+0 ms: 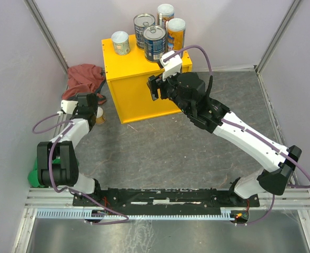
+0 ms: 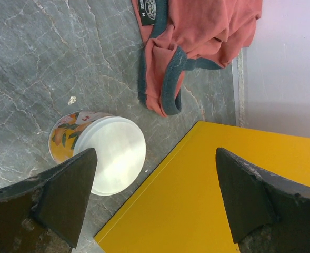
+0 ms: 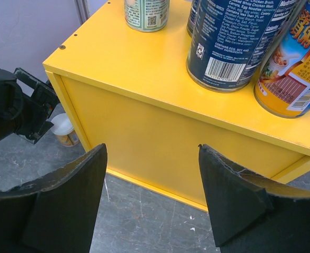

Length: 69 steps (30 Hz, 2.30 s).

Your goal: Place and organize the canned foods onto the counter

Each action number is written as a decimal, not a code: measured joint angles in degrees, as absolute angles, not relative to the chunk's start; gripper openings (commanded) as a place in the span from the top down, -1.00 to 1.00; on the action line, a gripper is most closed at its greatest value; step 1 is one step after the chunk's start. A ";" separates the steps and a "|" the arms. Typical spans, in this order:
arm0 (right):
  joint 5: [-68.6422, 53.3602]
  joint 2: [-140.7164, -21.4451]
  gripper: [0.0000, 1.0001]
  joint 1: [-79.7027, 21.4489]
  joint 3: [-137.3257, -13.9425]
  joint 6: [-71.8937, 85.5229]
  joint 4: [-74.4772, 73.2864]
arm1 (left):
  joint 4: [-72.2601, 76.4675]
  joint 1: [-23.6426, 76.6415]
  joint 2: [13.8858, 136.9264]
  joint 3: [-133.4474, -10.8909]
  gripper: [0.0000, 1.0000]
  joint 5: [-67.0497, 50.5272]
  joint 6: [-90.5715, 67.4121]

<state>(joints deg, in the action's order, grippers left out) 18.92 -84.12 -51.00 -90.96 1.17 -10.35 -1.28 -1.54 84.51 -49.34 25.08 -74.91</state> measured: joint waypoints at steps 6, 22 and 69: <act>19.11 -84.14 -0.57 -51.00 -90.96 0.99 -10.33 | -6.09 -1.80 86.41 -53.49 -0.99 24.71 -74.96; 19.07 -84.55 -0.57 -50.92 -90.96 0.71 -10.26 | -26.33 -4.34 91.37 -65.69 -0.99 16.69 -80.77; 19.09 -85.58 -0.58 -49.43 -90.96 0.60 -9.85 | -34.30 -6.90 101.36 -70.28 -0.99 5.32 -85.45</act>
<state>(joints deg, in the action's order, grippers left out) 19.09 -85.58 -49.43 -90.96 0.60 -9.85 -34.30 -6.90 101.36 -70.28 5.32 -85.45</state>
